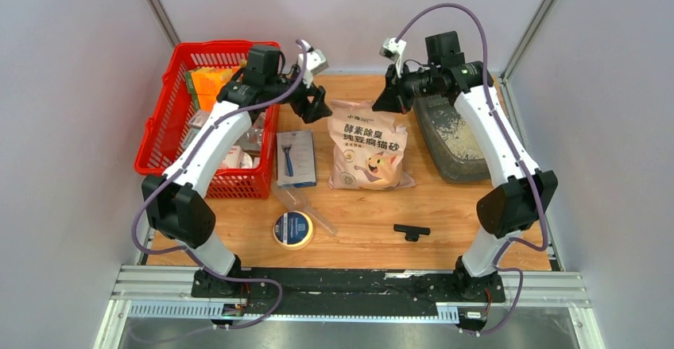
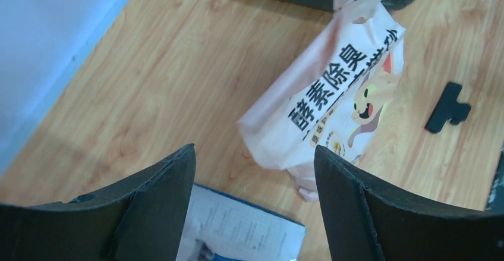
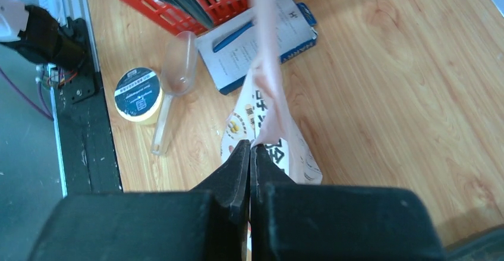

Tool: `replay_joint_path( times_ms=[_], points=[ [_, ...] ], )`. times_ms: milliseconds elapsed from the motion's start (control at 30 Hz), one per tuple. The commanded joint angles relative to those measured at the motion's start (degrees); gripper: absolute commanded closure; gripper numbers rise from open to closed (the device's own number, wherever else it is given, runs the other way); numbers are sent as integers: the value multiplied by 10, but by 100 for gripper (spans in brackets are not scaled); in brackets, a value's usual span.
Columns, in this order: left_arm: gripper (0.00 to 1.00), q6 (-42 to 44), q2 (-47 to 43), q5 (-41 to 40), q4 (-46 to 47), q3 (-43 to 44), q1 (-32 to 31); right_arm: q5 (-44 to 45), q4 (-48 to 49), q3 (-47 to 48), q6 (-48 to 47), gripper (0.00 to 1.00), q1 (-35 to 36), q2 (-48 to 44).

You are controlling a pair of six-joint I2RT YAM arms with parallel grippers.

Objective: Fill the litter box with clean litter

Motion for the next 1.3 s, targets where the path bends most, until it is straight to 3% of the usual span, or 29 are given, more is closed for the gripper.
replay_joint_path(
  times_ms=[0,167,367,600,633,767,833,1100,1200,1267],
  points=[
    [19,140,-11,7,12,31,-57,12,1,-13,-72,100,20,-41],
    [18,211,6,-40,4,31,-105,14,-2,-15,-69,100,25,-50],
    [20,234,13,-62,34,36,-121,20,-2,-27,-69,100,24,-75],
    [20,258,-76,-39,134,-34,-115,26,-2,-50,-63,100,25,-106],
    [14,258,-77,-29,135,-35,-112,27,-2,-53,-65,100,26,-107],
    [13,308,-30,67,-38,44,-112,29,5,-59,-58,100,25,-109],
    [15,306,7,81,-71,71,-113,28,11,-58,-54,100,25,-109],
    [18,314,43,59,-15,27,-123,35,13,-69,-49,100,25,-122],
    [28,312,45,45,-3,17,-131,36,13,-76,-46,100,26,-129],
    [44,306,44,38,7,10,-133,38,13,-81,-44,100,25,-133]
  ],
)
